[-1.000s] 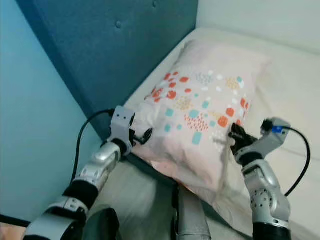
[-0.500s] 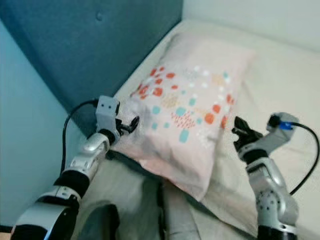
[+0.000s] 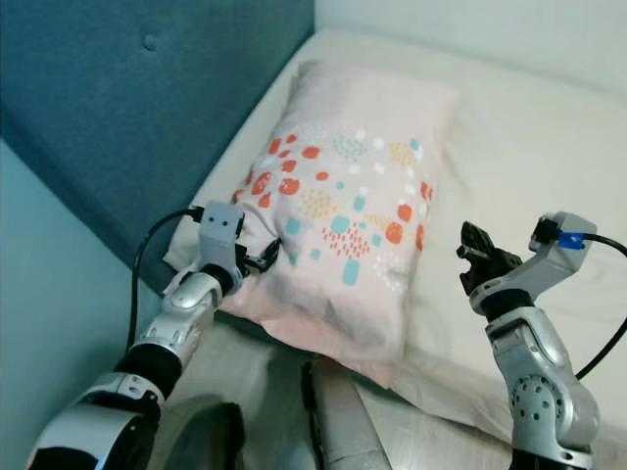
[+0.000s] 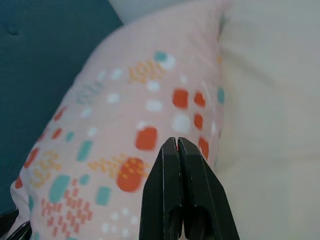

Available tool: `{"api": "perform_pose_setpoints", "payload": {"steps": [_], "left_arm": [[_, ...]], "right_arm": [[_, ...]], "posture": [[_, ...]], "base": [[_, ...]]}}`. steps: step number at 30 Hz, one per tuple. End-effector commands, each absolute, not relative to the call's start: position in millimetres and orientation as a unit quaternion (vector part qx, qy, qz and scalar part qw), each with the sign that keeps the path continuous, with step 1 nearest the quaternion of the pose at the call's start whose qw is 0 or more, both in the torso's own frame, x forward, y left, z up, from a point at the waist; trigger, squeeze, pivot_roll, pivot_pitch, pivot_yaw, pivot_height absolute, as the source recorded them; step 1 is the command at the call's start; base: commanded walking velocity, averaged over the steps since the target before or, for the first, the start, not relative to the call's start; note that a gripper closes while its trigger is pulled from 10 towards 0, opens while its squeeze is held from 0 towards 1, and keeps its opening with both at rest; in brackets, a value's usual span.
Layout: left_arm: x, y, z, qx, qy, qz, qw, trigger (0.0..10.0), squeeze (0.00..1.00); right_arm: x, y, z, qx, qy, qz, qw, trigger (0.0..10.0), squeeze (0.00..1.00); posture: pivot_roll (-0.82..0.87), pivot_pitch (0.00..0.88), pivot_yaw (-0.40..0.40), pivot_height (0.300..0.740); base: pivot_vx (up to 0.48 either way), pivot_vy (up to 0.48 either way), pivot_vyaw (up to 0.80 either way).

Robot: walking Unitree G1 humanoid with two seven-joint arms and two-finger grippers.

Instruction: Clean up the room

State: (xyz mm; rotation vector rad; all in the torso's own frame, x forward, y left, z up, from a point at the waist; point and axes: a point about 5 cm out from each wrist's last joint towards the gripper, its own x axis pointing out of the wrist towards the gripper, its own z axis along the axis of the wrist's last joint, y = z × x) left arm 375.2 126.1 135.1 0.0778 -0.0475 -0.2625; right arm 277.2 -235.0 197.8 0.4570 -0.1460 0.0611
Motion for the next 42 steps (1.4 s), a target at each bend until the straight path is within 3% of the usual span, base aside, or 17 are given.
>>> {"api": "perform_pose_setpoints", "payload": {"steps": [1,22,30,31,36,42], "left_arm": [[376,131,133,0.037,-0.018,-0.116,0.992,10.0,0.00],[368,129,114,0.030,0.006,-0.076,0.997,10.0,0.00],[367,141,102,0.043,0.049,-0.025,0.998,10.0,0.00],[362,135,92,0.038,0.076,-0.039,0.996,0.0,0.00],[352,112,79,0.000,0.100,-0.090,0.991,0.0,0.00],[348,101,73,-0.011,0.112,-0.093,0.989,0.0,0.00]], "right_arm": [[274,-236,191,0.236,-0.057,0.024,0.970,10.0,0.00],[278,-231,191,0.247,-0.052,0.026,0.967,10.0,0.00],[278,-234,193,0.256,-0.062,0.019,0.965,10.0,0.00],[278,-234,194,0.257,-0.065,0.018,0.964,10.0,0.00],[281,-234,197,0.259,-0.071,0.021,0.963,10.0,0.00],[283,-232,199,0.262,-0.076,0.024,0.962,10.0,0.00]], "posture": [[-0.21,0.378,0.005,0.451],[-0.19,0.366,0.012,0.451],[-0.19,0.362,0.018,0.451],[-0.19,0.361,0.018,0.451],[-0.19,0.354,0.021,0.451],[-0.18,0.344,0.027,0.451]], "base": [[0.000,0.000,-0.65],[0.000,0.000,-0.63],[0.000,0.000,0.00],[0.000,0.000,0.00],[0.000,0.000,0.00],[0.000,0.000,0.00]]}}
